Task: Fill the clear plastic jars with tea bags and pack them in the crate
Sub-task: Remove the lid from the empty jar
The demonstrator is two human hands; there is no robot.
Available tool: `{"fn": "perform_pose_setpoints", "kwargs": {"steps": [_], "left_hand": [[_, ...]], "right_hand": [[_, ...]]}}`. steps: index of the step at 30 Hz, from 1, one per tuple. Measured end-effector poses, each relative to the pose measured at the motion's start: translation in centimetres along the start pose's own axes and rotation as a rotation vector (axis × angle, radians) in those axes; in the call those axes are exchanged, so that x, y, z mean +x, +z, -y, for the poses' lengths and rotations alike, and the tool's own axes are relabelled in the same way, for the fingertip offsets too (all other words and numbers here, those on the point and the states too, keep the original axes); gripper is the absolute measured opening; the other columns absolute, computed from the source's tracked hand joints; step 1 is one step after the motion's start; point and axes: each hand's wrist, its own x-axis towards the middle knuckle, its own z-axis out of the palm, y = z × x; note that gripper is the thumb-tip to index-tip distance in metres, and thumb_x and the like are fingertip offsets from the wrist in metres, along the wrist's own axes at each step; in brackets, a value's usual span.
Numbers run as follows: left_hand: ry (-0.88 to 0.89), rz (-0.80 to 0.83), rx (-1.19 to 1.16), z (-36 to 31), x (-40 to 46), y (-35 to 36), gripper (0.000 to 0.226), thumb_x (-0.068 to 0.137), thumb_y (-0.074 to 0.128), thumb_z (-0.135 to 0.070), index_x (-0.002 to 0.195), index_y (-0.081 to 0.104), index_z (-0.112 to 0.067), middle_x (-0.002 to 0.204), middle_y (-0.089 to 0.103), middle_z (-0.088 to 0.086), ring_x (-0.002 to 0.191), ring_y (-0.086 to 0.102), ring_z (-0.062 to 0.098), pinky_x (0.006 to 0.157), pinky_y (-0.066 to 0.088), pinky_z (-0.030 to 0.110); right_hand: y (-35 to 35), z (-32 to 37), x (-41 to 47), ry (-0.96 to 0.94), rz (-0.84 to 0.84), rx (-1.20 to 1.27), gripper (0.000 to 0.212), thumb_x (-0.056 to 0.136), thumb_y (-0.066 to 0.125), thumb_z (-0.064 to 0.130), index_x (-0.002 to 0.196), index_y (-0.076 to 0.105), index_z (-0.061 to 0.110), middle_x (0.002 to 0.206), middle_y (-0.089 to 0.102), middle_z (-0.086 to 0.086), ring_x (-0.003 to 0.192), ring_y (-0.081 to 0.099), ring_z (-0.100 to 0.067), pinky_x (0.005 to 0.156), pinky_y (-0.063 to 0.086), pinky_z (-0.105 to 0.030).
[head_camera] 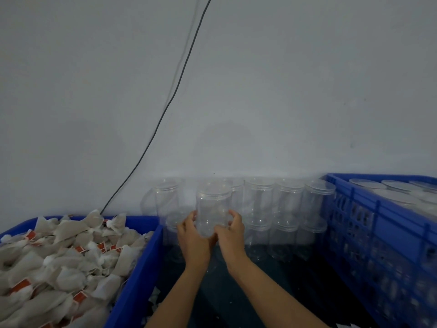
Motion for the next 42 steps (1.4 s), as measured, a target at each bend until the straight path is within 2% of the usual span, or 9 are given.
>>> {"fn": "perform_pose_setpoints", "kwargs": {"steps": [5,7,11,15,20,26,30,34,42], "left_hand": [[-0.087,0.105,-0.181,-1.9,-4.4,-1.5,0.077,0.059,0.066,-0.051,0.127,0.042,-0.023,0.127,0.053,0.013,0.112,0.057,0.029,0.095,0.05,0.053],[-0.046,0.144,-0.068,-1.7,-6.2,-2.0,0.067,0.071,0.073,-0.032,0.126,0.036,-0.026,0.127,0.051,0.007,0.111,0.058,0.024,0.094,0.052,0.048],[-0.05,0.15,0.019,0.6,-9.6,-2.5,0.075,0.069,0.08,0.002,0.114,0.033,-0.036,0.118,0.052,-0.003,0.104,0.059,0.011,0.084,0.055,0.03],[-0.149,0.222,0.057,2.6,-13.1,-3.1,0.086,0.065,0.086,-0.006,0.125,0.03,-0.029,0.119,0.053,0.0,0.103,0.059,0.013,0.076,0.055,0.025],[-0.123,0.328,0.254,4.5,-16.2,-3.9,0.1,0.047,0.094,-0.033,0.13,0.039,-0.029,0.121,0.048,-0.003,0.107,0.055,0.012,0.09,0.052,0.033],[-0.037,0.435,0.256,4.8,-16.2,-3.7,0.097,0.04,0.091,-0.043,0.122,0.038,-0.038,0.116,0.044,-0.013,0.097,0.057,0.002,0.072,0.05,0.013],[-0.02,0.46,0.239,5.3,-16.0,-3.8,0.103,0.039,0.087,-0.05,0.129,0.039,-0.035,0.118,0.055,-0.012,0.106,0.059,0.004,0.086,0.05,0.018],[-0.001,0.496,0.229,5.6,-15.9,-4.3,0.102,0.044,0.089,-0.047,0.132,0.04,-0.031,0.117,0.063,-0.007,0.108,0.061,0.006,0.094,0.051,0.032],[-0.019,0.609,0.162,5.3,-15.7,-5.2,0.089,0.044,0.091,-0.032,0.122,0.049,-0.041,0.108,0.065,-0.017,0.103,0.06,-0.005,0.089,0.05,0.019]], "right_hand": [[-2.0,-0.6,-3.8,0.05,0.072,0.011,0.061,0.09,0.05,-0.003,0.144,0.029,0.015,0.128,0.046,-0.013,0.099,0.055,-0.016,0.073,0.05,-0.018],[-2.8,-1.4,-5.6,0.063,0.082,0.009,0.061,0.089,0.049,-0.006,0.143,0.029,0.016,0.125,0.047,-0.015,0.088,0.053,-0.013,0.06,0.046,-0.014],[-4.7,-3.4,-8.7,0.088,0.104,0.031,0.055,0.088,0.048,-0.01,0.135,0.036,0.017,0.119,0.05,-0.012,0.094,0.055,-0.015,0.064,0.046,-0.015],[-6.8,-5.5,-11.5,0.079,0.156,0.097,0.054,0.09,0.054,-0.004,0.133,0.037,0.025,0.12,0.052,-0.001,0.1,0.056,-0.008,0.064,0.049,-0.013],[-9.2,-5.6,-12.0,-0.015,0.111,0.199,0.07,0.071,0.067,0.032,0.134,0.036,0.034,0.124,0.057,0.003,0.099,0.063,0.001,0.072,0.05,-0.01],[-9.0,-6.8,-11.6,-0.086,-0.02,0.128,0.074,0.071,0.08,0.022,0.131,0.039,0.037,0.12,0.056,0.001,0.105,0.061,-0.017,0.082,0.052,-0.025],[-8.7,-6.8,-11.9,-0.132,-0.096,0.1,0.074,0.055,0.079,0.048,0.12,0.044,0.043,0.116,0.056,0.008,0.098,0.061,-0.006,0.072,0.053,-0.018],[-9.1,-7.0,-12.3,-0.18,-0.092,0.042,0.067,0.056,0.08,0.052,0.115,0.051,0.04,0.11,0.063,0.01,0.094,0.063,0.001,0.074,0.054,-0.02],[-10.7,-6.9,-13.1,-0.218,-0.132,0.029,0.054,0.063,0.083,0.043,0.111,0.065,0.028,0.108,0.063,0.011,0.098,0.065,-0.006,0.086,0.055,-0.035]]}}
